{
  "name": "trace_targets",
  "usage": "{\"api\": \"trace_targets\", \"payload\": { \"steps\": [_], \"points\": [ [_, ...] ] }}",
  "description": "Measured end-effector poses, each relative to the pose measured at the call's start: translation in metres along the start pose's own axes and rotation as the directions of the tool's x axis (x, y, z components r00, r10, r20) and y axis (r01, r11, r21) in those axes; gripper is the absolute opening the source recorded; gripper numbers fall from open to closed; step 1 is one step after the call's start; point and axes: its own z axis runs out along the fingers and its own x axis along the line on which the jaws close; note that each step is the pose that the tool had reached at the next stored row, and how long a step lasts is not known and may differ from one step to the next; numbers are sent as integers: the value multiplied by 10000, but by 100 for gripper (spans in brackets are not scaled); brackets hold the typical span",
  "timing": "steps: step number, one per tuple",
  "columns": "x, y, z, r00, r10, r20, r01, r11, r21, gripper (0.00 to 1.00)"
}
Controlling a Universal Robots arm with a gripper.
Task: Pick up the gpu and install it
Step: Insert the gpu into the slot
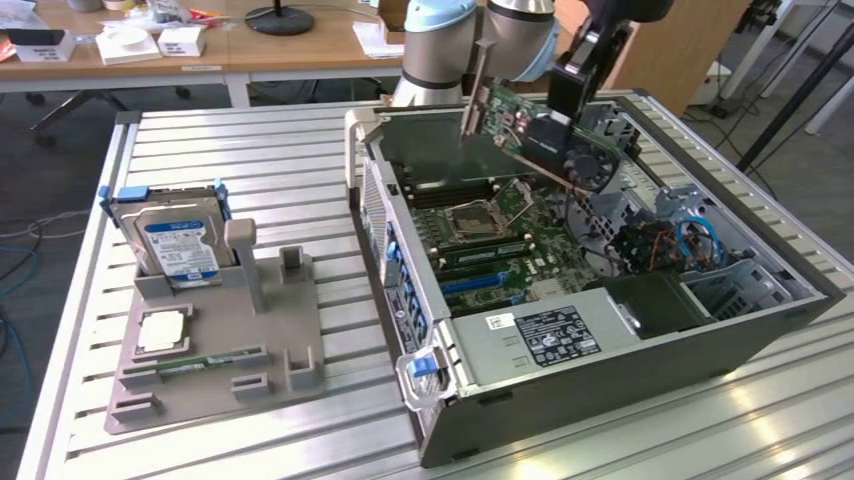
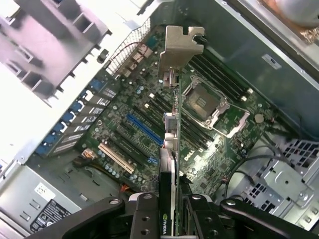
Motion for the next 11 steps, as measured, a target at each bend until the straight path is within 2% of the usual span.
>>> {"api": "trace_targets", "payload": {
  "steps": [3, 6, 11],
  "points": [
    [0, 0, 2, 9986, -530, -27, 530, 9986, -10, 26],
    [0, 0, 5, 9944, -1056, -52, 1056, 9944, -22, 26],
    [0, -1, 9, 9810, -1936, -94, 1936, 9811, -44, 26]
  ]
}}
